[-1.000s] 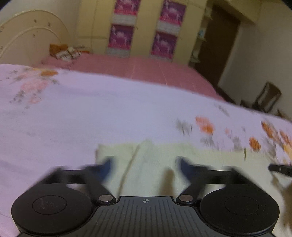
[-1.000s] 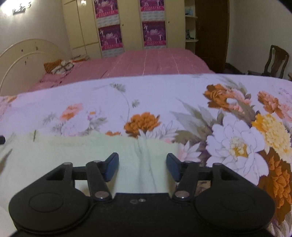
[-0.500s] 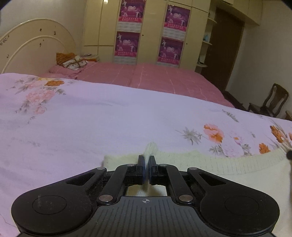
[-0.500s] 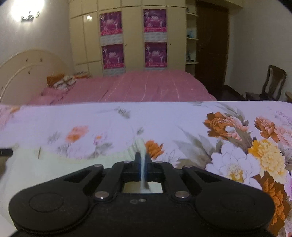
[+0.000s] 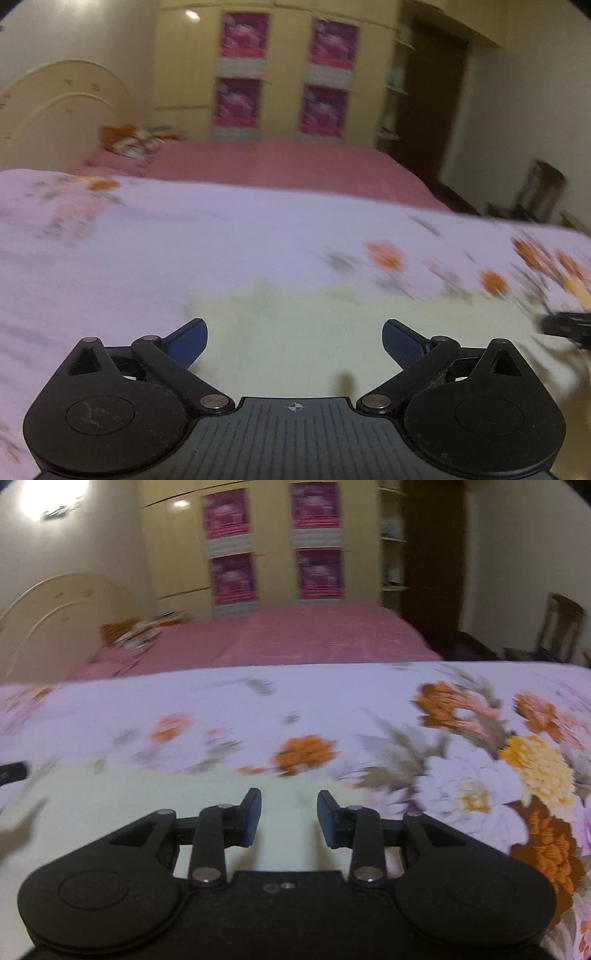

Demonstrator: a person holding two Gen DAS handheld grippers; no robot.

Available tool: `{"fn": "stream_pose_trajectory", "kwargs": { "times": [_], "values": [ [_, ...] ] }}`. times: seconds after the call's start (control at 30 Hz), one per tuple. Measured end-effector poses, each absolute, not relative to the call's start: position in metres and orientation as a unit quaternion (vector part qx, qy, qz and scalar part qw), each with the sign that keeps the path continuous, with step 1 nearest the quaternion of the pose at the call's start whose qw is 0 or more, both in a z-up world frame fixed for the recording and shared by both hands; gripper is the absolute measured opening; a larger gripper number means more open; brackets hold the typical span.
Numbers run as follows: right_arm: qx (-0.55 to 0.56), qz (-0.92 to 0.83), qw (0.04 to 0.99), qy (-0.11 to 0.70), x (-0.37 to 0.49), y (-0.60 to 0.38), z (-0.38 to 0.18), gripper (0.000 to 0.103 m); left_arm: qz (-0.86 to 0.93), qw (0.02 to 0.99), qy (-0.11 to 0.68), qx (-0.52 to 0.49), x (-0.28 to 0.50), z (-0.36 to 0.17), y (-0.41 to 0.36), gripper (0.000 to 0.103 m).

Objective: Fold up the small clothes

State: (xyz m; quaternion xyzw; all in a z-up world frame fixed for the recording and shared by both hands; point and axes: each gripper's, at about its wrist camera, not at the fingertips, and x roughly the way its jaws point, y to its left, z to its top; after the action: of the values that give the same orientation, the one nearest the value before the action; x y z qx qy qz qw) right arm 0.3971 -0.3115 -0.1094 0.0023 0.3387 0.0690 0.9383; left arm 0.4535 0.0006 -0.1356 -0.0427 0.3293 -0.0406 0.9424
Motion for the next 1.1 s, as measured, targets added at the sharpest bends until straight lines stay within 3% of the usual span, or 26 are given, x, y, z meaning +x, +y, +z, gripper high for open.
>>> {"fn": "stream_pose_trajectory", "kwargs": {
  "times": [0.27, 0.43, 0.77, 1.1],
  "values": [
    [-0.059, 0.104, 0.925, 0.361, 0.37, -0.258, -0.137, 0.028, -0.056, 0.931, 0.36, 0.005, 0.438, -0.172, -0.025, 0.1],
    [-0.036, 0.05, 0.931, 0.36, 0.366, -0.296, -0.141, 0.028, -0.039, 0.927, 0.373, -0.018, 0.435, -0.162, -0.015, 0.1],
    [-0.03, 0.054, 0.936, 0.347, 0.327, -0.282, -0.115, 0.032, -0.044, 0.923, 0.379, -0.052, 0.395, -0.153, -0.011, 0.1],
    [-0.047, 0.073, 0.918, 0.387, 0.301, -0.264, -0.145, 0.034, -0.039, 0.914, 0.404, -0.005, 0.373, -0.172, -0.032, 0.1]
  ]
}}
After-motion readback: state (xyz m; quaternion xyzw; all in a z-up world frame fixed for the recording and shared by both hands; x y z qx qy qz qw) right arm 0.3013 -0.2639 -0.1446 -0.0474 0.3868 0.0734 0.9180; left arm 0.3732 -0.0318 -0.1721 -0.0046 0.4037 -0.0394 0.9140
